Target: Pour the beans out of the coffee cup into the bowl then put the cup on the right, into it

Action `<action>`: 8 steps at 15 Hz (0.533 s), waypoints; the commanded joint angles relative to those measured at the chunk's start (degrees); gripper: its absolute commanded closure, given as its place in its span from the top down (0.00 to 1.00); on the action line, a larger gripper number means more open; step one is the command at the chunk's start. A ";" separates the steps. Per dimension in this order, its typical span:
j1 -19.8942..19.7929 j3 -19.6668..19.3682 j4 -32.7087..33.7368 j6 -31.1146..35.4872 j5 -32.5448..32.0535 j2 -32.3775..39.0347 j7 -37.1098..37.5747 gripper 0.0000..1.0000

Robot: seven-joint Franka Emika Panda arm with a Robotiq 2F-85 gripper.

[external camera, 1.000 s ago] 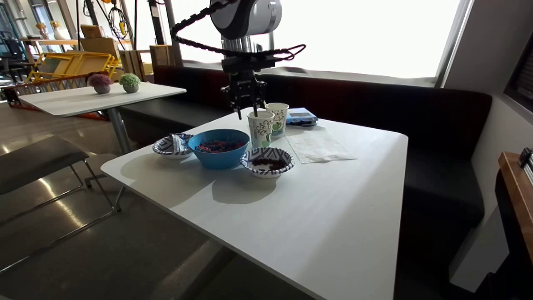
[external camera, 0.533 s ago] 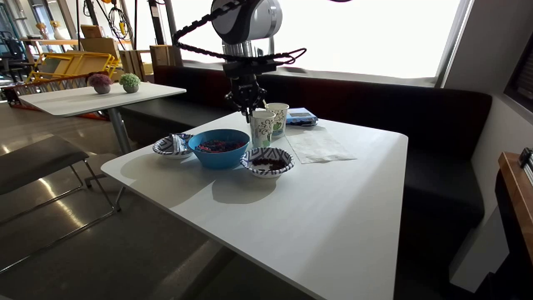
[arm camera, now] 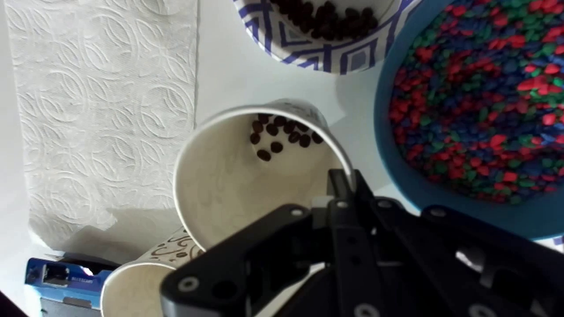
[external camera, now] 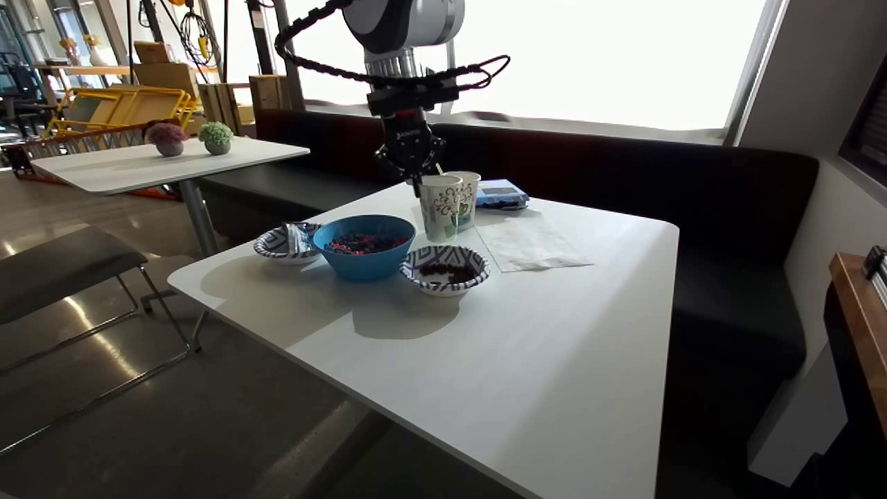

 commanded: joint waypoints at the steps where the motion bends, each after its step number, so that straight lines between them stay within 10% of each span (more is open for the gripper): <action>1: 2.16 -0.95 -8.36 0.12 -1.52 -8.03 2.67 0.01; 8: -2.91 4.50 -24.48 5.92 4.77 -20.59 -8.97 0.01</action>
